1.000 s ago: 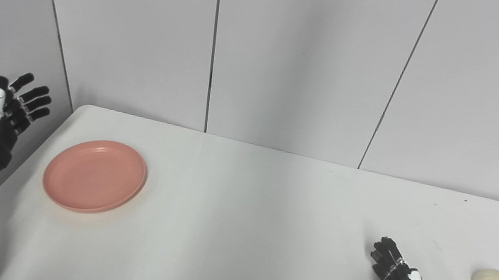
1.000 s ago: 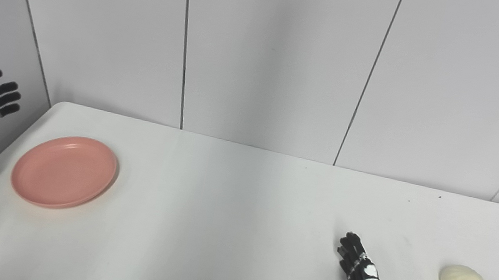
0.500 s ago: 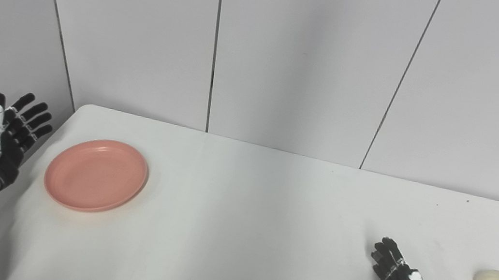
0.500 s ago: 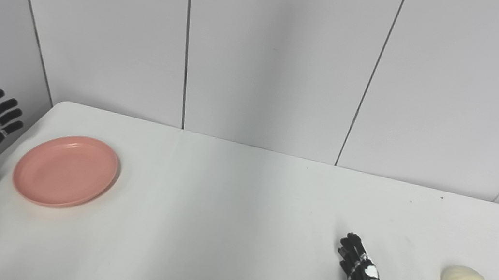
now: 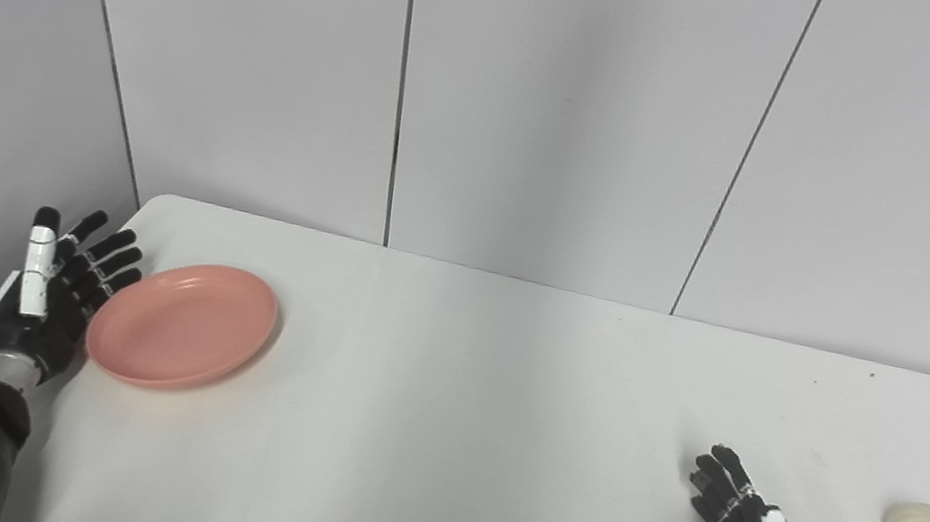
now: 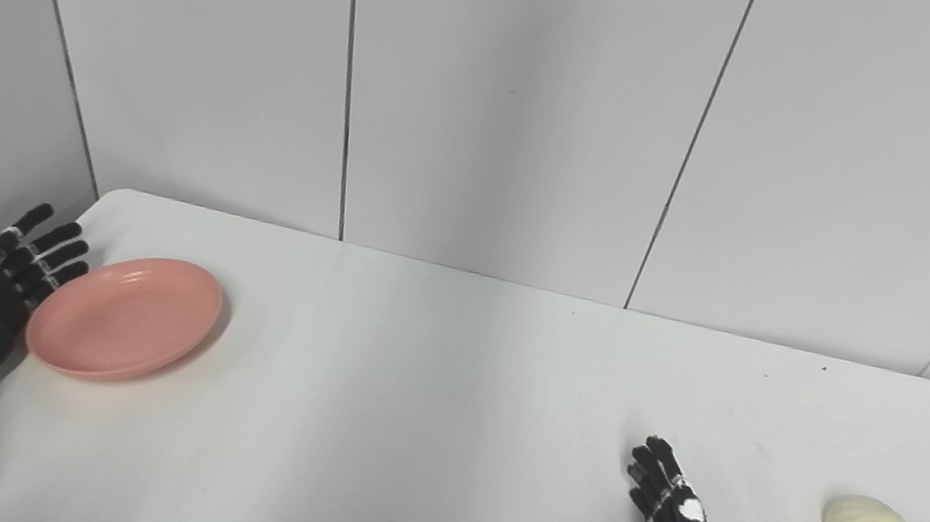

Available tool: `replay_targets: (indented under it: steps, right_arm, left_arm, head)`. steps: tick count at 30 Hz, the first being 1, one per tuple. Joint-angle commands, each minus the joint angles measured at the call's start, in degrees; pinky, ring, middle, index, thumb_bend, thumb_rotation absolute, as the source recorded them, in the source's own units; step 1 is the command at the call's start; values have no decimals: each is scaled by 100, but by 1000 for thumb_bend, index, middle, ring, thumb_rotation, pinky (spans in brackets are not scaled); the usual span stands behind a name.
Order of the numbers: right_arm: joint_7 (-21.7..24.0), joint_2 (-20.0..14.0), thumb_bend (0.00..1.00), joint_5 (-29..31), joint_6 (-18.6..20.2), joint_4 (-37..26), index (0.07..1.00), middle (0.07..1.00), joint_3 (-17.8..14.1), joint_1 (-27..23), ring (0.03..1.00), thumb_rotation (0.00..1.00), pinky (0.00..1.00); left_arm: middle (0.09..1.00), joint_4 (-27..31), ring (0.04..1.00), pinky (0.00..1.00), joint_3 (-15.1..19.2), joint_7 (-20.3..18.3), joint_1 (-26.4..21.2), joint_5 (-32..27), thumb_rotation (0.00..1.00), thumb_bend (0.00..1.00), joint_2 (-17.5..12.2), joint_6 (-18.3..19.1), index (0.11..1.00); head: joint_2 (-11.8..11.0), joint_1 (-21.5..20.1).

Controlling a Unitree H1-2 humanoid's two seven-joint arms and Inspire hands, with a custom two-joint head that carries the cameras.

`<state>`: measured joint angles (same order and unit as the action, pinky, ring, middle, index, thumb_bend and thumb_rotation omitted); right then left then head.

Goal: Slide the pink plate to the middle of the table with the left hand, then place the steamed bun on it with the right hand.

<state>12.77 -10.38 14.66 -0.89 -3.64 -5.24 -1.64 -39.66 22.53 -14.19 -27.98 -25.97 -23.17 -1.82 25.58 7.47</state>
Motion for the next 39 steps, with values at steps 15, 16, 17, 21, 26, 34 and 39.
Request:
replay_targets:
  steps: [15, 16, 17, 21, 26, 34, 39]
  right_arm:
    - [45, -17, 808, 55, -94, -28, 910, 914, 7, 92, 932, 998, 970]
    - [52, -21, 808, 46, -112, -18, 911, 915, 11, 90, 932, 999, 971]
    - [53, -21, 806, 37, -124, -11, 912, 916, 16, 89, 933, 1000, 972]
    - [42, -8, 808, 24, -123, -3, 914, 917, 22, 86, 934, 1000, 973]
    - [17, 12, 813, 12, -105, -4, 912, 914, 27, 75, 928, 1000, 964]
    - [-1, 37, 799, 9, -77, -32, 911, 917, 45, 67, 930, 1000, 960]
    - [3, 42, 789, 9, -74, -45, 914, 920, 58, 65, 932, 1000, 959]
  left_arm:
    - [806, -357, 815, 833, -65, -134, -216, 44, 898, 791, -24, -164, 858]
    - [808, -318, 816, 825, -90, -145, -216, 52, 902, 788, -12, -147, 856]
    - [805, -289, 814, 812, -117, -159, -215, 58, 902, 788, -6, -133, 856]
    - [801, -223, 804, 803, -253, -171, -235, 113, 923, 790, 9, -130, 866]
    - [789, -40, 810, 823, -398, -121, -318, 110, 930, 789, 159, -15, 856]
    - [777, 212, 794, 768, -670, -61, -346, 279, 924, 802, 343, 194, 840]
    - [764, 245, 780, 791, -775, 21, -361, 411, 908, 821, 424, 320, 832]
  head:
    - [33, -3]
    - [33, -3]
    - [35, -12]
    - [27, -15]
    - [11, -34]
    - [6, -51]
    - [20, -89]
